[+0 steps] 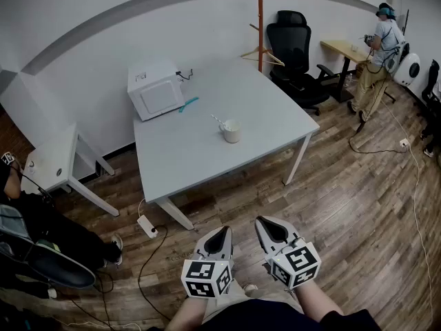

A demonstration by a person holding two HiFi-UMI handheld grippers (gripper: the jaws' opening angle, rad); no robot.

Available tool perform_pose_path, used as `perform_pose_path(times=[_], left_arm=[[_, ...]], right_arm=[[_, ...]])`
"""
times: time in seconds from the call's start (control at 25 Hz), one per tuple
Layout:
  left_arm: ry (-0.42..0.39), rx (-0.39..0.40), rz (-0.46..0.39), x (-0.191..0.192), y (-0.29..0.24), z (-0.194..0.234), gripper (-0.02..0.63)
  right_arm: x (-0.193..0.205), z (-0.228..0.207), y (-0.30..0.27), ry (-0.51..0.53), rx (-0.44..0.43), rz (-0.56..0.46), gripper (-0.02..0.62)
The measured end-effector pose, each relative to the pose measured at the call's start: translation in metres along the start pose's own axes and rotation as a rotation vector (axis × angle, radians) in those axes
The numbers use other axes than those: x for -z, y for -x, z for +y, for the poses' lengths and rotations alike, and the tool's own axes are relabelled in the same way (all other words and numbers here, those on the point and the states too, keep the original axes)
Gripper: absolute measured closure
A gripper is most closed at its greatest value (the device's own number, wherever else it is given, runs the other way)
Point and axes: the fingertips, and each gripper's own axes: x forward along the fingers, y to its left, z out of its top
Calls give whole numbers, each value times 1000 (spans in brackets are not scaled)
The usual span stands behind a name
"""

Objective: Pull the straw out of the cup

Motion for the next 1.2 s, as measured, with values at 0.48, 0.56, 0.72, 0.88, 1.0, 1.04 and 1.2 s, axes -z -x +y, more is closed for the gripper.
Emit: perform_pose_path(times=[0.48, 0.56, 0.72, 0.88, 1.0, 1.04, 1.2], left_arm=[[-10, -9, -66, -1, 34, -29, 591], [-5, -8, -75, -2, 36, -33, 591], [-12, 3, -81, -2, 39, -40, 591], [-30, 14, -76, 0, 38, -50, 591], [-40, 22, -69, 3, 34, -55, 591], [-45, 25, -67, 4, 32, -56, 591], [-47, 32, -64, 5, 30, -59, 591]], right_arm=[[-1, 34, 34, 63, -61, -29, 565], [-4, 34, 39, 54, -65, -48, 565], [-7, 34, 45, 42, -64, -59, 565], [-7, 33, 53, 48, -60, -55, 565], [-4, 31, 58, 37, -59, -55, 565], [-2, 31, 58, 34, -59, -54, 565], [4, 32, 58, 36, -75, -39, 565]])
